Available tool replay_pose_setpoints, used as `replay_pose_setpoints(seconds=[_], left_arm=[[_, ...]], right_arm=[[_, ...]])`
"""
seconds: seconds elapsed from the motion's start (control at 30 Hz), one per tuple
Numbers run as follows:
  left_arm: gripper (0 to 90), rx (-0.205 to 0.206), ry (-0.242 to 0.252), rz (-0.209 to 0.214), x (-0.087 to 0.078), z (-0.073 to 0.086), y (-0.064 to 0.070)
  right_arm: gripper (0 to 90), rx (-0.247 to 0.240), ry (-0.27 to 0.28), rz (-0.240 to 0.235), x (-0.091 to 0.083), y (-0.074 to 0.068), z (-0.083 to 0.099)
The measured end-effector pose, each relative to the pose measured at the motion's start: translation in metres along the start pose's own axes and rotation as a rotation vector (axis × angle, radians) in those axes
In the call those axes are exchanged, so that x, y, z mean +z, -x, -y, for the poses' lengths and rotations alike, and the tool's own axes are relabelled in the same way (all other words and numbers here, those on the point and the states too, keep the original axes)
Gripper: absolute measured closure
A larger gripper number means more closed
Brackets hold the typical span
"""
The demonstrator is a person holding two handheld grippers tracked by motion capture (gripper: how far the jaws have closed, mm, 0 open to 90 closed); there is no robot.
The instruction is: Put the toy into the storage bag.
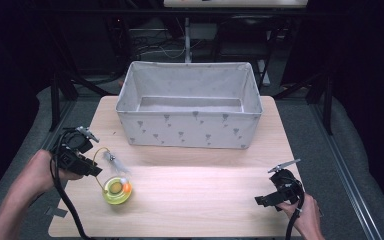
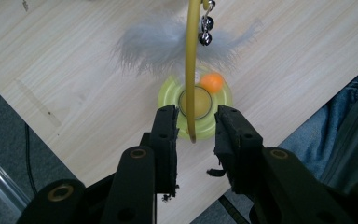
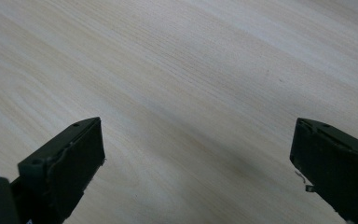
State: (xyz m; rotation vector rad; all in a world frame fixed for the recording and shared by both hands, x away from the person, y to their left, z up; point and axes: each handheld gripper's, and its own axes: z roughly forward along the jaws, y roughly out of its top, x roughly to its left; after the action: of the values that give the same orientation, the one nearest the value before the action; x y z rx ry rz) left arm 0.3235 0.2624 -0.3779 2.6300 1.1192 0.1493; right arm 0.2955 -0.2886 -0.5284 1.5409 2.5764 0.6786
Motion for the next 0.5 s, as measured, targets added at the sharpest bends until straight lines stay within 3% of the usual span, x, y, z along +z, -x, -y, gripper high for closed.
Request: replay_pose_setpoints(seconds=[0.4, 0.5], left_arm=[[87.3, -0.008, 0.005, -0.018, 0.0011, 0.0015, 0.0007], [87.7, -0.004, 0.004, -0.025, 0.0004, 0.001, 0.0017]], right_arm=[[3.0, -0.002, -0.007, 0.0, 0.0001, -0.0001, -0.0001], [3.0, -0.004, -0.008, 0.006, 0.0001, 0.0002, -0.0001]])
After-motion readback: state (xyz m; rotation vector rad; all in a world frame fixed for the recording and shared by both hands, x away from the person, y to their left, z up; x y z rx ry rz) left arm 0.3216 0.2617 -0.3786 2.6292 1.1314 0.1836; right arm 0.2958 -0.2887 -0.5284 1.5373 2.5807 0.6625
